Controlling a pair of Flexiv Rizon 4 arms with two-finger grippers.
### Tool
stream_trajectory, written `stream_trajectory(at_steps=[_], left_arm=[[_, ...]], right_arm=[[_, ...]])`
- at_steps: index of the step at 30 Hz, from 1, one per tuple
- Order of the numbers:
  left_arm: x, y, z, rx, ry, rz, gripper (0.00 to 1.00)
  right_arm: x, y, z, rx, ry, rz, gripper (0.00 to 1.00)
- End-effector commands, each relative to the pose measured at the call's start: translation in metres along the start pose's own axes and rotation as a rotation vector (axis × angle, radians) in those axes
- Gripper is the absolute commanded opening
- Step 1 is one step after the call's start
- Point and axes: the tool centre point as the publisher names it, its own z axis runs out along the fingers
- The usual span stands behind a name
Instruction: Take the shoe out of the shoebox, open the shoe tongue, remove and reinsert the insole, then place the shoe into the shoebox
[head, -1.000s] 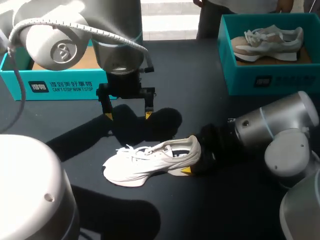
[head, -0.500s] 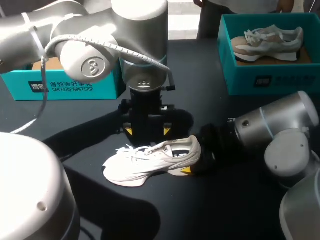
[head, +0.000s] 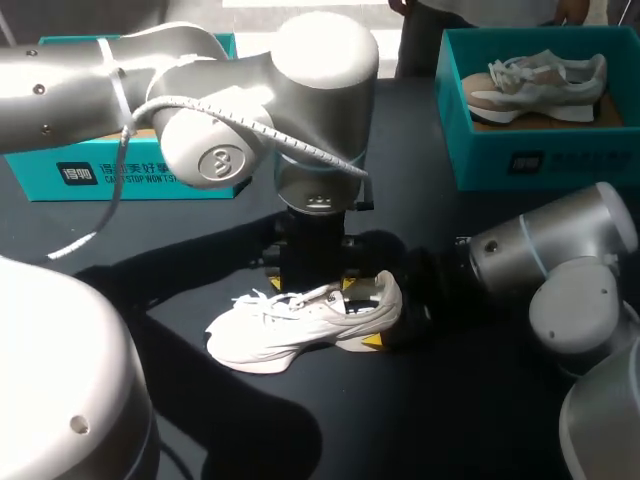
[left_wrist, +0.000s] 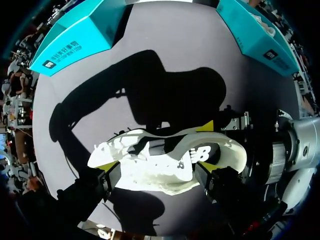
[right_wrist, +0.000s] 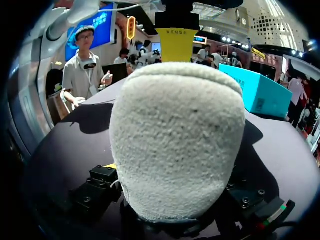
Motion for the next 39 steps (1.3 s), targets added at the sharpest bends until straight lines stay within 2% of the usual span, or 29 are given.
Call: stream_trajectory(at_steps=[1, 12, 23, 35, 39], left_arm=[[0.007, -0.002, 0.011, 0.001, -0.005, -0.003, 1.00], [0.021, 0.005, 0.019, -0.001, -0.015, 0.013, 1.00], [0.026, 0.007, 0.037, 0.002, -0.043, -0.006, 1.00], [0.016, 0.010, 0.051, -0.023, -0.135, -0.017, 1.00], [0.006, 0.015, 0.052, -0.014, -0.187, -0.022, 1.00]], right_arm=[[0.002, -0.002, 0.004, 0.003, -0.003, 0.001, 0.00], [0.002, -0.002, 0.004, 0.003, -0.003, 0.001, 0.00], [0.002, -0.002, 0.004, 0.003, -0.003, 0.001, 0.00], [0.002, -0.002, 0.004, 0.003, -0.003, 0.001, 0.00], [0.002, -0.002, 0.004, 0.003, -0.003, 0.001, 0.00]])
